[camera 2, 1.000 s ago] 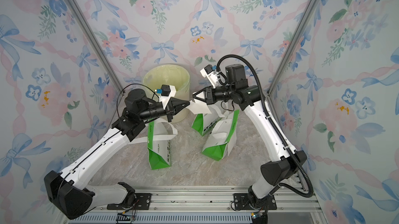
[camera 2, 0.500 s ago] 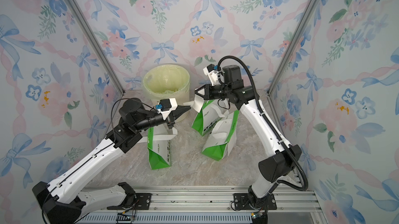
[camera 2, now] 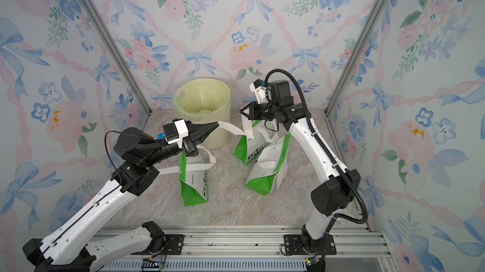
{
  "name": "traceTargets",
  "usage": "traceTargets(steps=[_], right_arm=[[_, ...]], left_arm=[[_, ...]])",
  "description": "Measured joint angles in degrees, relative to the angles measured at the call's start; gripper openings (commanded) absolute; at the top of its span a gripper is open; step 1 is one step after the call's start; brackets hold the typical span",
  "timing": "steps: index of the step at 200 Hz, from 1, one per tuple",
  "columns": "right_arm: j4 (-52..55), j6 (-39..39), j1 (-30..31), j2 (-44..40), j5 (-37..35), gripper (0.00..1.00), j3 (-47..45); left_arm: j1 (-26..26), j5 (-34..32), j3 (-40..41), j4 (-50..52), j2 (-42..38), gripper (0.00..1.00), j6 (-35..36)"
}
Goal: Shred takeout receipts and throw away
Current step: Shred the takeout receipt, then place the takeout receipt in the trash bin.
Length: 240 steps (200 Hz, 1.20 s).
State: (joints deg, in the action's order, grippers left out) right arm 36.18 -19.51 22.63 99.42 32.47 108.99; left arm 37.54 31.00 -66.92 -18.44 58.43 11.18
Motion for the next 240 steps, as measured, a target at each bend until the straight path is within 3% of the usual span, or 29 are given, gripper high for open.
traceTargets(steps=[21, 51, 74, 100, 138, 165, 203, 240], right_arm=[[0.04, -0.02, -0.11, 0.24, 0.00, 0.00, 0.94], [-0.13, -0.04, -0.09, 0.24, 0.02, 0.00, 3.26], [-1.20, -1.16, -0.11, -0.33, 0.02, 0.00, 3.56], [-5.55, -4.24, -0.09, -3.39, -0.22, 0.00, 1.20], [-16.11, -10.16, 0.48, -10.82, -0.42, 0.00, -3.32], [-26.60, -15.76, 2.03, -11.65, 0.02, 0.00, -3.48], [-42.23, -25.64, 6.05, -5.68, 0.31, 0.00, -2.27], [-45.64, -28.79, 7.56, 3.37, -0.04, 0.00, 4.28]], left_arm=[[0.00, -3.67, 0.00, -2.10, 0.37, 0.00, -2.99], [-0.02, -14.88, 0.02, -3.37, 2.23, 0.00, -9.81], [-1.16, -23.52, 0.50, -3.87, 4.44, 0.00, -19.43], [-2.34, -28.83, 2.23, -5.42, 6.78, 0.00, -30.93], [-2.64, -32.20, 4.50, -7.32, 8.74, 0.00, -43.30], [-4.31, -32.59, 4.63, -9.07, 9.66, 0.00, -50.56], [-5.05, -32.00, 4.63, -11.82, 10.97, 0.00, -57.88], [-7.26, -32.02, 4.68, -13.29, 11.06, 0.00, -61.27]])
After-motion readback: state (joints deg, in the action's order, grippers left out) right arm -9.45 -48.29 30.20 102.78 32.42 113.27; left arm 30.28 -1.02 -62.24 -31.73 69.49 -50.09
